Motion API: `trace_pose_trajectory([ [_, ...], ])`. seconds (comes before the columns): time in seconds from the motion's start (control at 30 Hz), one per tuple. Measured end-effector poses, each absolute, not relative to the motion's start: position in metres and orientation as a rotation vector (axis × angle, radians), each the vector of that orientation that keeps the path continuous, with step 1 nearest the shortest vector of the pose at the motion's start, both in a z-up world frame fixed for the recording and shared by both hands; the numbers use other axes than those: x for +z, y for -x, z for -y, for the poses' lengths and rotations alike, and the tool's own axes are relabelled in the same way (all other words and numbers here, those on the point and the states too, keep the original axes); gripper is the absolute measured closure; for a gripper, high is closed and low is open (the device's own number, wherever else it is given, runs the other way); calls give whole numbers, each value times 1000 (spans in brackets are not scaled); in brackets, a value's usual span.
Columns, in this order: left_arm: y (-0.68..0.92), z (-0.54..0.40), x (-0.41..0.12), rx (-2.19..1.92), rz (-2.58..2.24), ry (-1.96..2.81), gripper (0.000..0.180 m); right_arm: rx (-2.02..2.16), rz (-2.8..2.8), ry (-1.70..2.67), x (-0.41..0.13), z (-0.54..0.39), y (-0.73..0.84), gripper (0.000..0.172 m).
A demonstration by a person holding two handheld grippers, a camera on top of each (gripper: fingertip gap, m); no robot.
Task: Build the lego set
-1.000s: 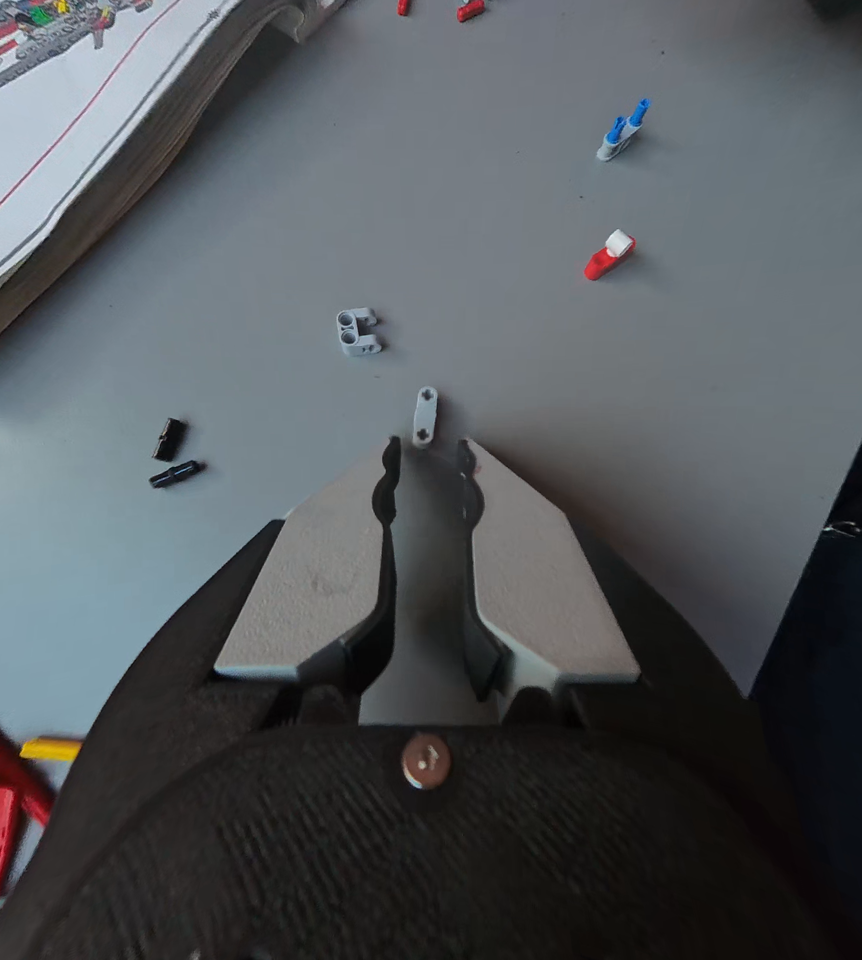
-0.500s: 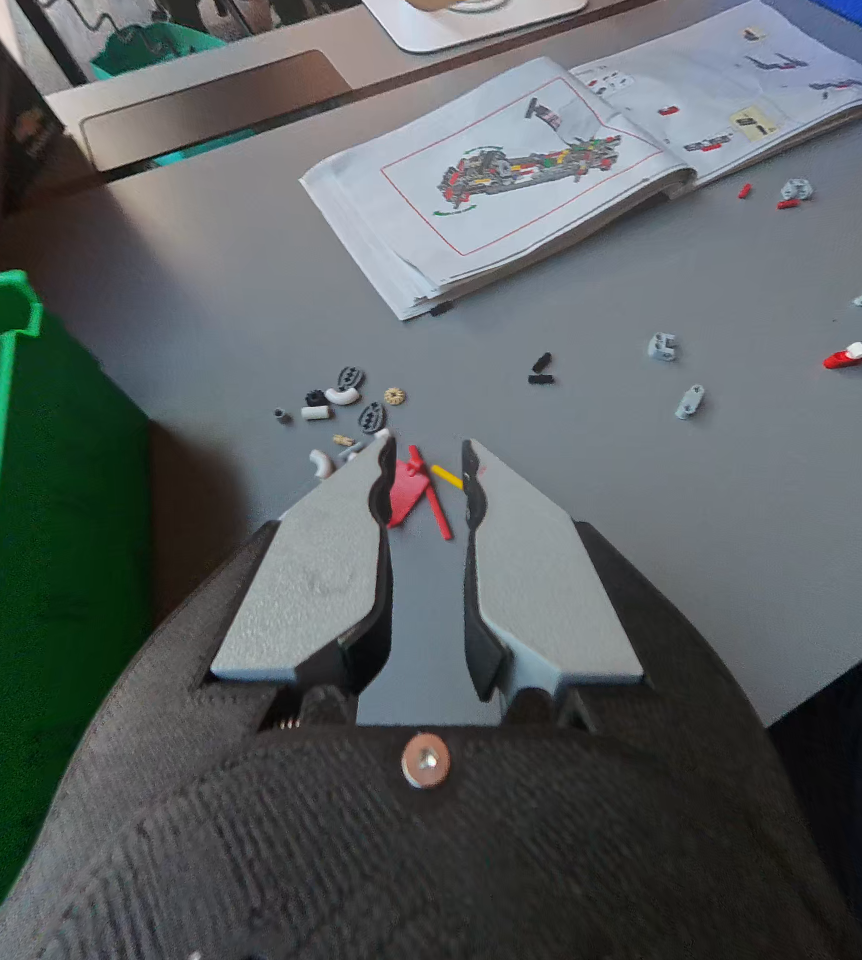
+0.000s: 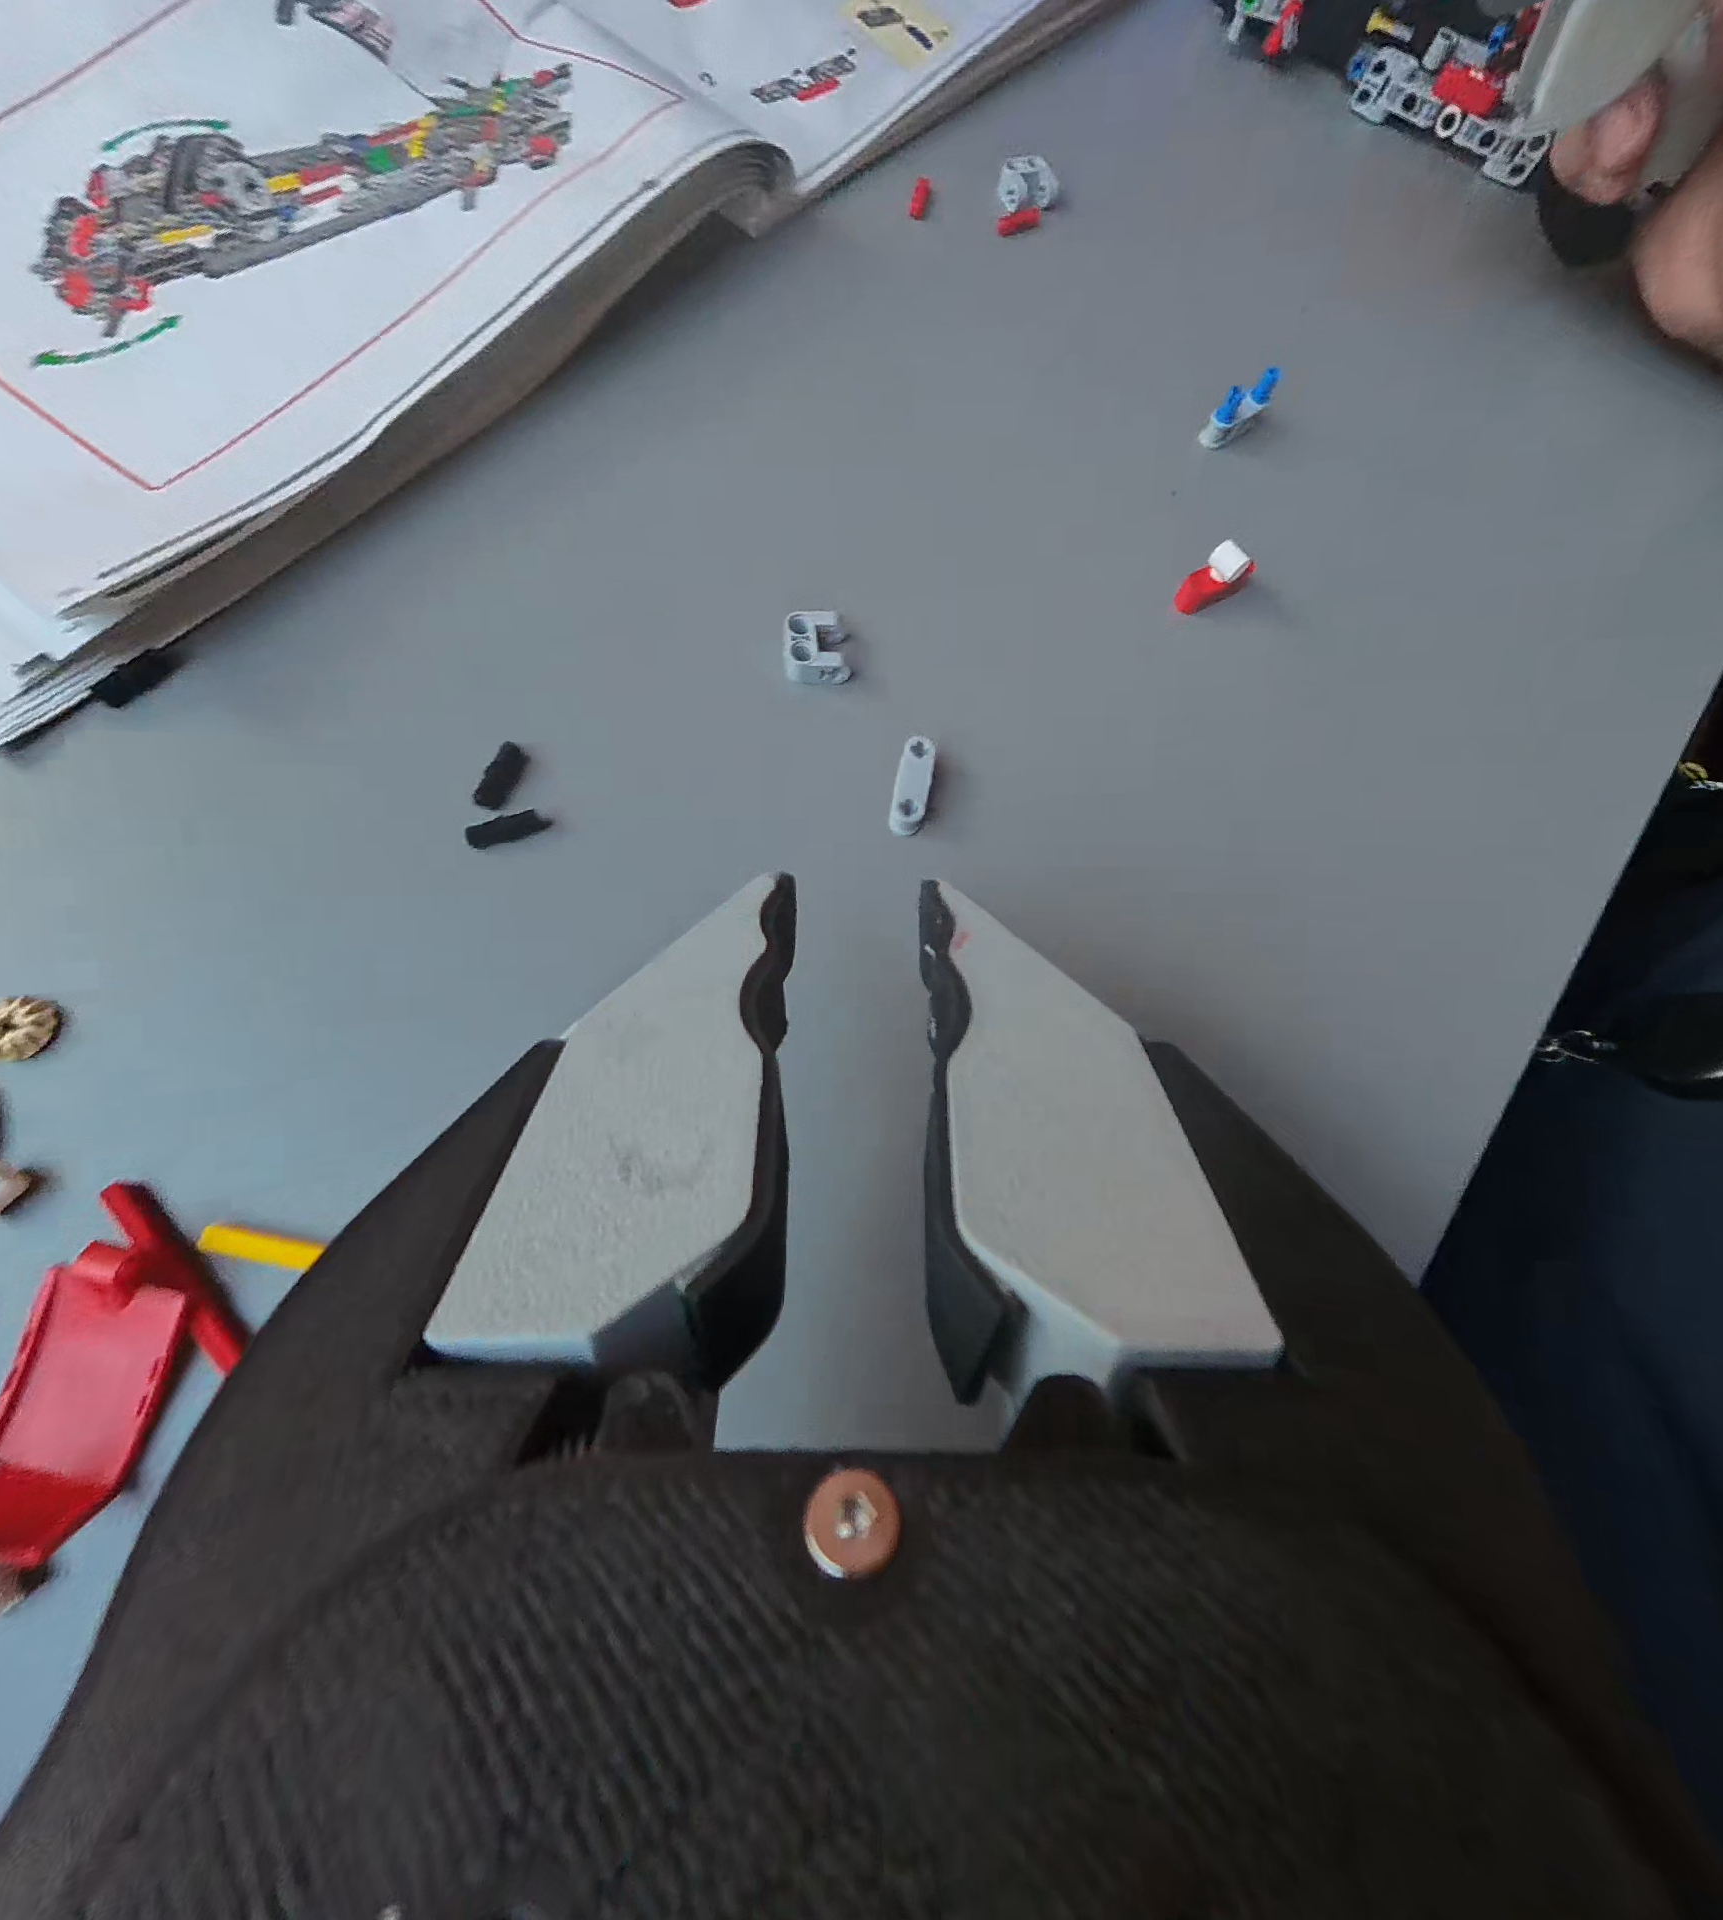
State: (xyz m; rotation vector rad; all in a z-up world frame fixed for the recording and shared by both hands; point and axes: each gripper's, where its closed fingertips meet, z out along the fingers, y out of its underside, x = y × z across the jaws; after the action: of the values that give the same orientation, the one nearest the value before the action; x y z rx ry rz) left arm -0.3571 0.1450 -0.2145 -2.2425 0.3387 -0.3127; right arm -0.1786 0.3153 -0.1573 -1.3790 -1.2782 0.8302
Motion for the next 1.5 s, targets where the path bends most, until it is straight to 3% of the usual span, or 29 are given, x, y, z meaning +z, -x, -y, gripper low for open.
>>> trace_pose_trajectory([
  [0.3,339,-166,-237,-238,-448,2282,158,893,1202,1400,-150,-323,171,157],
  [0.43,330,-170,-246,-230,-517,2298,175,890,1230,1385,-151,-319,174,158],
  [0.9,279,-204,-247,-314,-689,2258,175,901,1257,1388,-154,-316,177,158],
  [1.2,285,-206,-245,-252,-659,2245,144,890,1274,1403,-158,-316,179,158],
  [1.5,290,-194,-235,-296,-636,2185,145,860,1308,1442,-169,-318,182,161],
])
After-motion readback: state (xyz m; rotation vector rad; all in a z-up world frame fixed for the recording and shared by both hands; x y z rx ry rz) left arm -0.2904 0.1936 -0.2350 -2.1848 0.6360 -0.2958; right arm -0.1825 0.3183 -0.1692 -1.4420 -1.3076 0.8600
